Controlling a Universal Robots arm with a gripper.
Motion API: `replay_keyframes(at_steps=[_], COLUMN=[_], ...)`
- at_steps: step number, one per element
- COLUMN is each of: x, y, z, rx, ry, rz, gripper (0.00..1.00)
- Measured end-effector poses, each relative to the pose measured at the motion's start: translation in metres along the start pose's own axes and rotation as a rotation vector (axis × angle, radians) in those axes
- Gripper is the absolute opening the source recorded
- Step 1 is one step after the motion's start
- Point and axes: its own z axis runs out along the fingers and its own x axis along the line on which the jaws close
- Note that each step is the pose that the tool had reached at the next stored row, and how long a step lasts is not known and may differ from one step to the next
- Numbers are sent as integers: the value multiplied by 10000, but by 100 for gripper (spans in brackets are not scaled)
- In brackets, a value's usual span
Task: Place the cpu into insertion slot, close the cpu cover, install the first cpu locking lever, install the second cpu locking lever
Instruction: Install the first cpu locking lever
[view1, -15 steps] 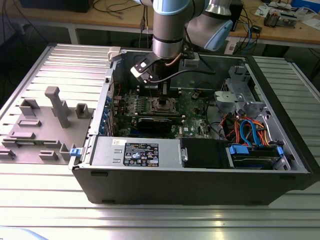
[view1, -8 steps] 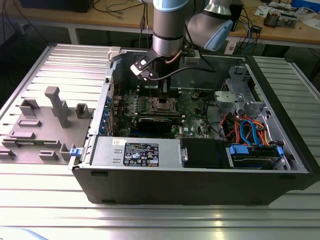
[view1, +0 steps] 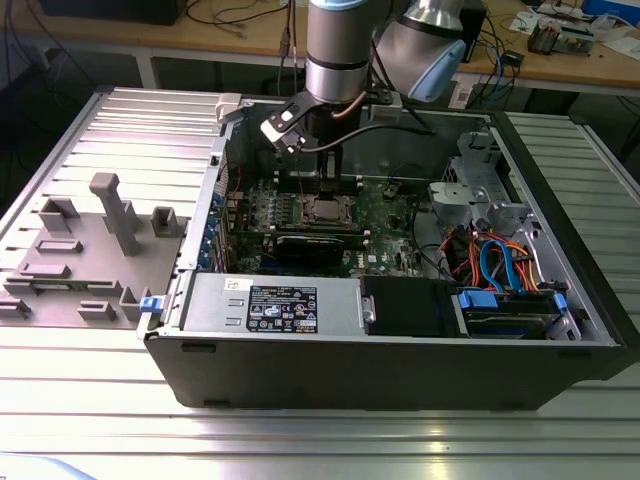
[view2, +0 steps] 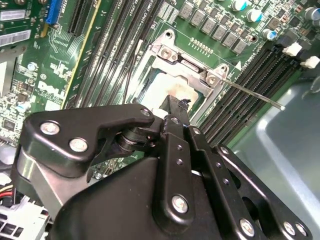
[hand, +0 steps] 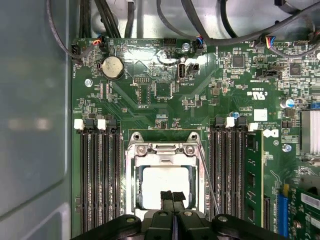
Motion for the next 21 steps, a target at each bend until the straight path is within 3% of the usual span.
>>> replay_keyframes(at_steps=[6, 12, 21], x=[-4, -4, -4], y=[2, 2, 2], z=[-120, -122, -122], rx=[-1, -2, -69], ry=[-1, 0, 33], rz=[0, -31, -1880], gripper=[11, 11, 11])
